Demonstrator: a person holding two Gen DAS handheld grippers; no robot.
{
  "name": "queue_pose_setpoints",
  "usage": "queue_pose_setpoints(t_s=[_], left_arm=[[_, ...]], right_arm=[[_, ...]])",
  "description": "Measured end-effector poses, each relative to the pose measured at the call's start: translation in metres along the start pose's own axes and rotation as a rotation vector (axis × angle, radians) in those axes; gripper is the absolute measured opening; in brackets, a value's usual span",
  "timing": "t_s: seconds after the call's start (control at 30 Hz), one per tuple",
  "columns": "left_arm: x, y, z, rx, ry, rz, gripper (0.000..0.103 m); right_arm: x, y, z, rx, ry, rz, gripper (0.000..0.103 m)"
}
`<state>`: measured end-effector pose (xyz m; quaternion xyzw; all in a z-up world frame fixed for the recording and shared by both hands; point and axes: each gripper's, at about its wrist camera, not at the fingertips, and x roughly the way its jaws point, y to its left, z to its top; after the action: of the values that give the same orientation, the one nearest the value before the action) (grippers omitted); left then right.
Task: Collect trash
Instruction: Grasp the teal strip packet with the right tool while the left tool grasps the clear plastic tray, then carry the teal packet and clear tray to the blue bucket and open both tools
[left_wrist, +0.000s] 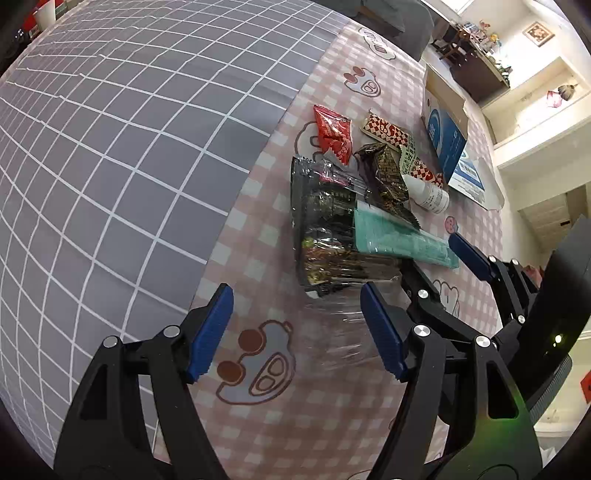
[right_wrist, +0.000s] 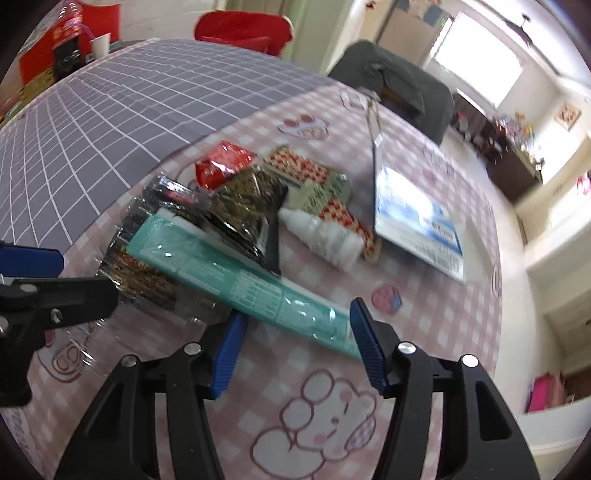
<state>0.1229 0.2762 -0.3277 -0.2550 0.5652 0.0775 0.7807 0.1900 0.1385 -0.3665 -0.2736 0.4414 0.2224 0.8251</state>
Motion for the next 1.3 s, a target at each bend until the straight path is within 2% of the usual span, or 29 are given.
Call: queue_pose_setpoints(t_s=[0.03, 0.13, 0.3, 0.4, 0.53, 0.63, 0.77, 1.07, 1.3], left_arm=[[0.002, 0.001, 0.000, -0.007, -0.001, 0.000, 0.071], [0.007, 0.001, 0.001, -0.021, 0.003, -0.028, 0.071], [0.013, -0.001, 0.001, -0.042, -0.003, -0.062, 0.070], [0.015, -0.002, 0.003, -0.061, -0.001, -0.090, 0.053], [0.012, -0.014, 0.003, -0.030, -0.030, -0.051, 0.049], [0.005, -0.019, 0.002, -0.021, -0.060, -0.032, 0.044], [-0.014, -0.031, 0.001, 0.019, -0.132, -0.015, 0.028], [-0.038, -0.064, -0.007, 0.078, -0.167, -0.036, 0.020], [-0.054, -0.094, -0.028, 0.145, -0.191, -0.022, 0.019]], right_arm=[[0.001, -0.001, 0.000, 0.002, -0.005, 0.020, 0.044], [0.000, -0.005, 0.002, 0.004, -0.012, 0.044, 0.038], [-0.015, -0.018, 0.008, 0.085, -0.025, 0.128, 0.026], [-0.025, -0.026, 0.008, 0.151, -0.035, 0.166, 0.017], [-0.036, -0.037, 0.008, 0.228, -0.040, 0.223, 0.009], [-0.044, -0.043, 0.003, 0.288, -0.040, 0.278, 0.009], [-0.056, -0.051, -0.006, 0.365, -0.043, 0.349, 0.009], [-0.075, -0.069, -0.028, 0.502, -0.047, 0.475, 0.009], [-0.090, -0.089, -0.055, 0.586, -0.049, 0.525, 0.009]])
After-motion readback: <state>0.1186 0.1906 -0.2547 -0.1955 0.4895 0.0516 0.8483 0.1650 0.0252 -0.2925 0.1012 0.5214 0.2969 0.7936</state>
